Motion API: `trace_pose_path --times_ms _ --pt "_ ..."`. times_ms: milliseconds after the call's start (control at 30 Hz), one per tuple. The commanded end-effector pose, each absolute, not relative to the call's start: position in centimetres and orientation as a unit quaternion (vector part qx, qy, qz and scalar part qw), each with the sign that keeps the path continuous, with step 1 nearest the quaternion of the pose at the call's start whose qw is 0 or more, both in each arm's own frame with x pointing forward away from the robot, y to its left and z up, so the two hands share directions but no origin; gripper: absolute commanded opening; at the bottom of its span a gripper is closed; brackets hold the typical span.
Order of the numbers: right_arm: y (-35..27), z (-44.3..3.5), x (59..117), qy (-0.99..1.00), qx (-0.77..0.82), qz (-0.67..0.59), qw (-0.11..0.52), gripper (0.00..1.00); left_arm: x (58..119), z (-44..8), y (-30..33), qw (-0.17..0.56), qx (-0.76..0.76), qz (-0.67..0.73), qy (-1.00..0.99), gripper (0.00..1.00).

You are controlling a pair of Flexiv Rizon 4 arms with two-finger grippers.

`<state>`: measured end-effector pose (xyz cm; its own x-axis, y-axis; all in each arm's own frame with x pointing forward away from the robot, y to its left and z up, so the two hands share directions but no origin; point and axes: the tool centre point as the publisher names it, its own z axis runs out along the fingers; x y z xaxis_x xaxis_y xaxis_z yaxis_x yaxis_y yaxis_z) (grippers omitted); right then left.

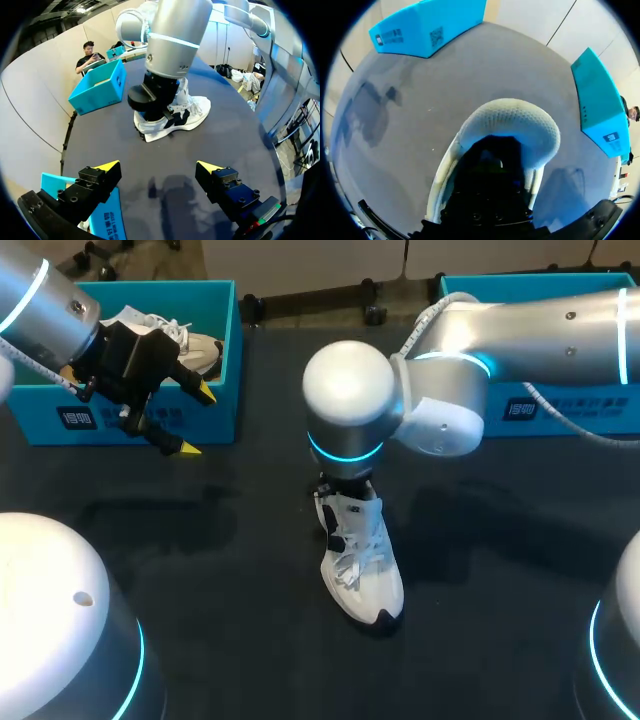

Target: Take the shoe out of the shoebox, open the shoe tongue, remove and reinsert the insole, then place the shoe into the shoebox

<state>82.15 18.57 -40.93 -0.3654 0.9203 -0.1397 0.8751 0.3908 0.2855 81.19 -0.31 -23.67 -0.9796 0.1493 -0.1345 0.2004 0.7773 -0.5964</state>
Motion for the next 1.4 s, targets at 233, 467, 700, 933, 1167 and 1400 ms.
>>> trace_pose_path --times_ms 233,467,700,933,1167,1400 --pt "18.4 -43.1 80.5 0.834 0.544 0.057 0.071 0.0 81.1 -23.6 -0.3 0.04 0.093 -0.32 0.942 1.0" --pt "18.0 -43.8 79.2 0.835 0.546 0.043 0.05 0.0 81.1 -23.6 -0.3 0.04 0.093 -0.32 0.942 1.0" --pt "18.0 -44.5 78.0 0.834 0.55 0.034 0.037 0.0 81.1 -23.6 -0.3 0.04 0.093 -0.32 0.942 1.0" --pt "17.9 -43.5 77.9 0.828 0.557 0.051 0.036 0.0 81.1 -23.6 -0.3 0.04 0.093 -0.32 0.942 1.0" --pt "18.3 -42.7 79.3 0.834 0.545 0.077 0.033 0.0 81.1 -23.6 -0.3 0.04 0.093 -0.32 0.942 1.0" --pt "19.8 -43.3 81.0 0.847 0.523 0.092 0.024 0.0 81.1 -23.6 -0.3 0.04 0.093 -0.32 0.942 1.0"
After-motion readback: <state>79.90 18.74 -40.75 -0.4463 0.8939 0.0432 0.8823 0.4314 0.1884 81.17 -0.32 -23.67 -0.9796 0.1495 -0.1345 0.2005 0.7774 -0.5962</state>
